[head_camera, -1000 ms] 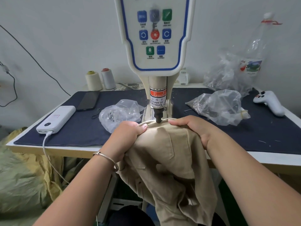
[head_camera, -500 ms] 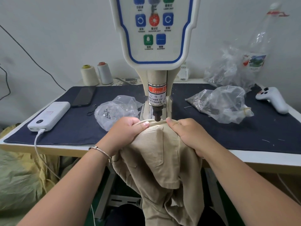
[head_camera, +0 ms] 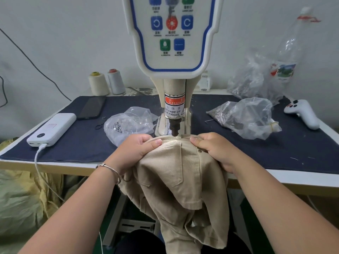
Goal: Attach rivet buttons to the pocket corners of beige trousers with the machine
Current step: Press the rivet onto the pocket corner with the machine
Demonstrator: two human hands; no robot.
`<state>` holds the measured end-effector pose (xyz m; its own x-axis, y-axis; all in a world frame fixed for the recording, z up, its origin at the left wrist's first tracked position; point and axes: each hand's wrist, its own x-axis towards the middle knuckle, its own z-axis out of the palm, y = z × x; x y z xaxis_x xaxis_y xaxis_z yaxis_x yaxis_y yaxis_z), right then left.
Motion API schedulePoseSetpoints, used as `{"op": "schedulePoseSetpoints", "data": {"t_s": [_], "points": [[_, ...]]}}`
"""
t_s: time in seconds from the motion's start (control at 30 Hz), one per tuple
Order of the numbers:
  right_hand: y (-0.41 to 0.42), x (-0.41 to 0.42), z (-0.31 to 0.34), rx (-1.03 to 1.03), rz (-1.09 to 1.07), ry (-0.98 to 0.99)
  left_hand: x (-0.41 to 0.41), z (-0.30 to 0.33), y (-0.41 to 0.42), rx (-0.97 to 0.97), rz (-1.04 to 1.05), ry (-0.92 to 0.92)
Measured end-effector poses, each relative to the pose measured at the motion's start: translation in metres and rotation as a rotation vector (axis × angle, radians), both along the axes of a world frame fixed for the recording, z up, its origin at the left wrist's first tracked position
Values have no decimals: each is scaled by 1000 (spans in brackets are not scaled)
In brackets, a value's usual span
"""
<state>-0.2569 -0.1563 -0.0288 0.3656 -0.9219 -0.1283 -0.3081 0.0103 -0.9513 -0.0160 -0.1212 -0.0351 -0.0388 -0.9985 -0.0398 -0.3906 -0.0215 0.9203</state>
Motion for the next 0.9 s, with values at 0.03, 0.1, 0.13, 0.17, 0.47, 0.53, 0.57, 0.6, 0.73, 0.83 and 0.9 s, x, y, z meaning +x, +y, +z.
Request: {"op": "schedulePoseSetpoints", "data": {"t_s": [0.03, 0.1, 0.13, 0.17, 0.47, 0.53, 0.57, 0.6, 0.73, 0.83, 0.9], "points": [[-1, 1, -2, -14, -5, 22, 3, -1, 1, 5, -22, 32], [-2, 3, -6, -78, -44, 86, 5, -2, 2, 2, -38, 73], [-2, 5, -7, -115, -67, 115, 5, -2, 2, -4, -28, 80], [-1, 7, -8, -145, -85, 130, 3, -3, 2, -12, -7, 82], [1, 8, -2, -47, -99, 2, -9, -6, 2, -96, 125, 85], [0, 8, 0, 8, -86, -50, -8, -5, 3, -100, 115, 84], [1, 8, 0, 20, -83, -60, -8, -5, 3, -104, 112, 91], [0, 7, 0, 25, -82, -62, -7, -6, 3, -105, 111, 100], [-3, 6, -5, 14, -59, -38, -3, -10, 1, -104, 114, 98], [-2, 8, -6, -9, -58, -27, -1, -12, -1, -119, 132, 87], [-1, 9, -5, -24, -65, -19, -2, -13, -2, -128, 152, 84]]}}
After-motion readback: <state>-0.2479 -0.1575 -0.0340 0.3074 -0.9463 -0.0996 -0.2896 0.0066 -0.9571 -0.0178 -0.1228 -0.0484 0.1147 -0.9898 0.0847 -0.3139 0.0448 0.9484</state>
